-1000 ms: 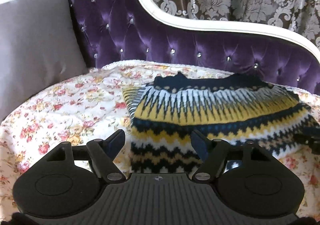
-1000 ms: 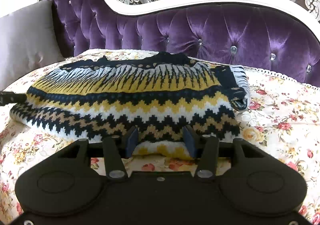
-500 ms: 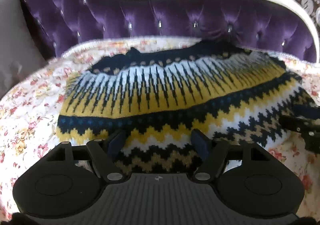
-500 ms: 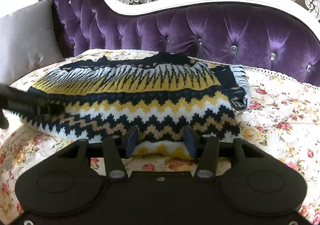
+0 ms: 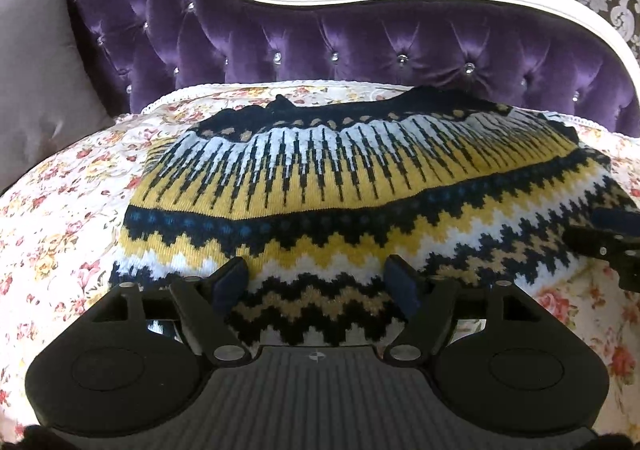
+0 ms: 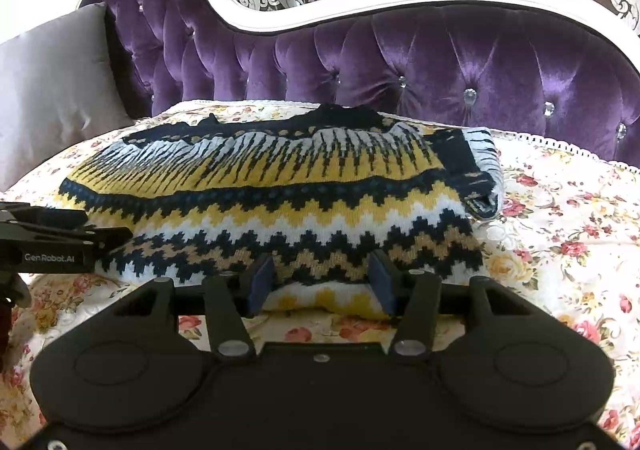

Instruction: Fold small clothes

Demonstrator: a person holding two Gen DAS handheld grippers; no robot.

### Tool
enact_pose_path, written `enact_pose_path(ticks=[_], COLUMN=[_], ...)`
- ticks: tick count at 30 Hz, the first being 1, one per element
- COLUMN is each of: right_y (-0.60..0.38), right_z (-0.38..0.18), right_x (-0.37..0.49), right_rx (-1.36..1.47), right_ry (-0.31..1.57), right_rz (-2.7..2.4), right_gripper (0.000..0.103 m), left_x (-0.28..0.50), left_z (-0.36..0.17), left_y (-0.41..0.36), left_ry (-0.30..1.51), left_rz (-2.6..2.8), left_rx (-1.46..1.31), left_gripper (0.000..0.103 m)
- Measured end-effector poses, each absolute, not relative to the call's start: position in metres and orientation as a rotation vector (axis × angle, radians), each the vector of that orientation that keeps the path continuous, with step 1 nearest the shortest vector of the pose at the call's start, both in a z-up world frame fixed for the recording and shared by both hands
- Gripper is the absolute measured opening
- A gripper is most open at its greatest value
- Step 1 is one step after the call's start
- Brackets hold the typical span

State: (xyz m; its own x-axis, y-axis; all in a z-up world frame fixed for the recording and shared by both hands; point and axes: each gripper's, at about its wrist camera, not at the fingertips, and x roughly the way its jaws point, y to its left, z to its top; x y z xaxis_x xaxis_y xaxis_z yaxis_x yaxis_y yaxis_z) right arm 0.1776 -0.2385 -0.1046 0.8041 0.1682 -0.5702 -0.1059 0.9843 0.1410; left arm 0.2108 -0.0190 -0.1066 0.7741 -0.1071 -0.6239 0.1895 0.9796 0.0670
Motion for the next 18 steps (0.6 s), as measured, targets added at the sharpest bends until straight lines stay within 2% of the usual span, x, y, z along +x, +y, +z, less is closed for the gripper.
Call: enact_pose_path(ticks=[10,14,18], right_y=[-0.2397,-0.2409,-0.2345], right_z=[-0.104,-0.1028,-0.1011], right_x=[0.1779,0.1757,0.1694], right_rx=[0.115,0.13,0.072], right_ry=[0.623,0.64,0.659], right_rz=[0.16,0.227,0.238], right_gripper=[0.061,0.079,0.082], left_x=[0.2119,0.2115,0.2116], left_z=[-0.1067,-0.1073,-0.1072], left_y=[-0.0184,-0.0179,-0.0177], left_ry=[0.675,0.675,0.678], left_rz=[-0.166,-0.17,-0.17], left_rx=[0.126,0.124,0.123], left_gripper=[0.075,0.075,0.075])
